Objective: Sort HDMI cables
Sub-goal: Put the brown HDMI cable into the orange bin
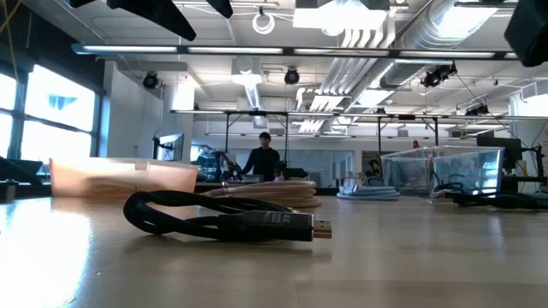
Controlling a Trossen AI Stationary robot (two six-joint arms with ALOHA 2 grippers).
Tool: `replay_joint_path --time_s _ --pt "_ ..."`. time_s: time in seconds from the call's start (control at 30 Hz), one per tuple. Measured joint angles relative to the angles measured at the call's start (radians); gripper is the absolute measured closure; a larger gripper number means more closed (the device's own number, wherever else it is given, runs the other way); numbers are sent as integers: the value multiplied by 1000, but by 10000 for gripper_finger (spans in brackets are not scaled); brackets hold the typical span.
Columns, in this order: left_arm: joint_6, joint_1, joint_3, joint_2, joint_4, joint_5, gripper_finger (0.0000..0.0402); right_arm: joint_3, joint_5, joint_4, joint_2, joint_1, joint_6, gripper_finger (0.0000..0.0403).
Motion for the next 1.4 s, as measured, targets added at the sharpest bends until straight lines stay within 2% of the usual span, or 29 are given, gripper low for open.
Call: replay_joint_path --time_s 0.2,0.3,0.43,0.53,0.73,0.87,1.1,1.27,1.4 --pt "0 0 0 0 1 0 140 1 -81 28 -1 -57 -130 171" --pt "0 0 0 0 0 0 140 1 -123 50 -1 -84 -145 171" --pt "0 0 0 0 0 0 140 2 -109 73 -2 -95 -78 171" --pt "0 0 0 0 0 0 140 2 -152 69 -5 -115 -40 171" --pt "0 0 0 0 1 0 140 2 -136 3 -77 -141 173 171" --pt "0 0 0 0 1 0 140 2 -55 -72 -172 -105 292 171" --pt "0 0 0 0 11 1 140 12 201 -96 -324 38 463 171" --pt "0 0 0 0 10 1 140 125 373 -217 -317 151 537 171" --pt "0 0 0 0 10 1 140 302 453 -427 -242 193 538 171"
